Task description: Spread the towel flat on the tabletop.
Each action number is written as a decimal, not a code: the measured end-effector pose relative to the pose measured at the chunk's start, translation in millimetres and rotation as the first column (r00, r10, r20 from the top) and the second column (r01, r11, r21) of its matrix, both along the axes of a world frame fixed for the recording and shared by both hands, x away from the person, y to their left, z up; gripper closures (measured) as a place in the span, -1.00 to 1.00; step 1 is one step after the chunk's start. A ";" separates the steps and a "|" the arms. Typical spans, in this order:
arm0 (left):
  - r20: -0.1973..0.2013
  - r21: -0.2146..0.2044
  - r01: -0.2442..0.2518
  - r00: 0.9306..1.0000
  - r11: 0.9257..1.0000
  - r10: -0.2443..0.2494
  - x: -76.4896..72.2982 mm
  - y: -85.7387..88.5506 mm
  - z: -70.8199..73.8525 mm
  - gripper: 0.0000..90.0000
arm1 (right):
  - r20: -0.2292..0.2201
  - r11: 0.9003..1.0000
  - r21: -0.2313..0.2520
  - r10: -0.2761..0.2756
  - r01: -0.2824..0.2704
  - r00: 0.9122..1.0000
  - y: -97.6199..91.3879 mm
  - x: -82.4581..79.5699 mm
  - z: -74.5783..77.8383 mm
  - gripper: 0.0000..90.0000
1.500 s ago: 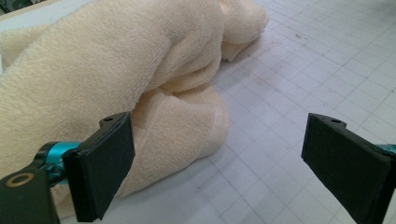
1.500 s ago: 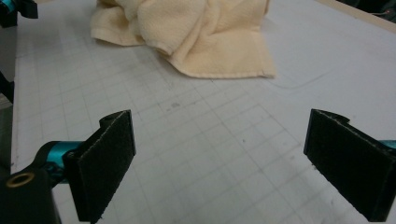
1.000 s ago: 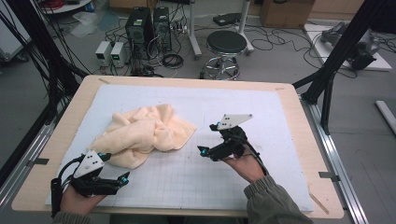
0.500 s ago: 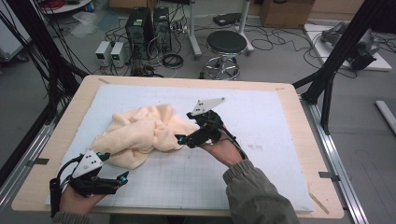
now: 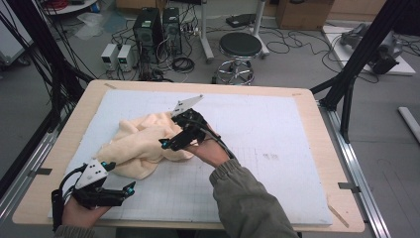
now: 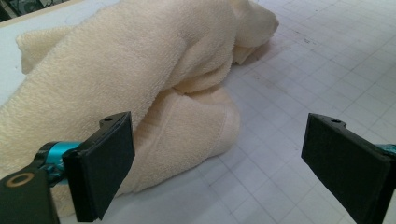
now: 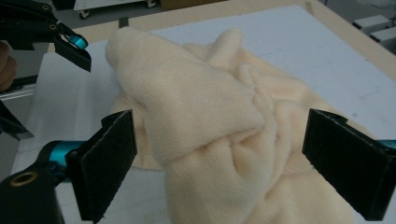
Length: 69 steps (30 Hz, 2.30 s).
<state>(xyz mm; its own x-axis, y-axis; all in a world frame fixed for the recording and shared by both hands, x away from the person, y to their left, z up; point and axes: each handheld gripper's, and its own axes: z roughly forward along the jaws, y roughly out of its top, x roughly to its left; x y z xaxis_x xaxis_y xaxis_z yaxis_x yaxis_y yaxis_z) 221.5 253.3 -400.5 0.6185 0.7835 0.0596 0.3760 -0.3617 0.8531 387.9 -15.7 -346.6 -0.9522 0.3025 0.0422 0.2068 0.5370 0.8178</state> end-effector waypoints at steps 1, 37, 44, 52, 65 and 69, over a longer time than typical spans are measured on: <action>0.000 -0.001 0.001 1.000 1.000 -0.001 0.0 0.1 0.1 -0.78 | 0.000 1.000 0.000 0.000 0.000 1.000 0.0 0.0 0.0 -0.79; 0.042 -0.061 -0.025 0.999 0.998 0.027 -4.0 10.4 9.9 -0.78 | 0.003 0.976 -0.151 0.162 -0.160 0.987 -22.8 -18.6 -11.4 0.54; 0.050 -0.073 -0.024 0.998 0.997 0.027 -4.8 9.1 13.1 -0.78 | 0.028 0.977 -0.155 0.155 -0.149 0.987 -71.2 -48.6 1.4 0.54; 0.046 -0.078 -0.011 0.999 0.997 0.015 -3.0 4.3 14.6 -0.78 | 0.035 0.977 -0.153 0.153 -0.146 0.988 -110.8 -85.7 8.2 0.54; 0.031 -0.072 0.054 0.998 0.996 -0.052 13.7 -15.6 18.4 -0.69 | 0.023 0.984 -0.037 0.178 -0.177 0.984 -129.0 -120.1 0.9 0.12; 0.016 -0.062 0.090 0.996 0.994 -0.090 30.8 -28.0 20.7 -0.64 | 0.025 0.991 0.050 0.125 -0.126 0.992 -143.8 -108.3 10.2 0.05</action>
<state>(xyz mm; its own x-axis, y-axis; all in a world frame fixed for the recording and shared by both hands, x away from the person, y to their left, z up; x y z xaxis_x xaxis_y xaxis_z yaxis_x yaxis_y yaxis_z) 252.4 225.2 -379.8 0.6862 0.7272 0.0208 0.3332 -0.3396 0.8796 279.7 -159.5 -336.4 -0.9834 0.1783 0.0332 0.1220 0.5148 0.8486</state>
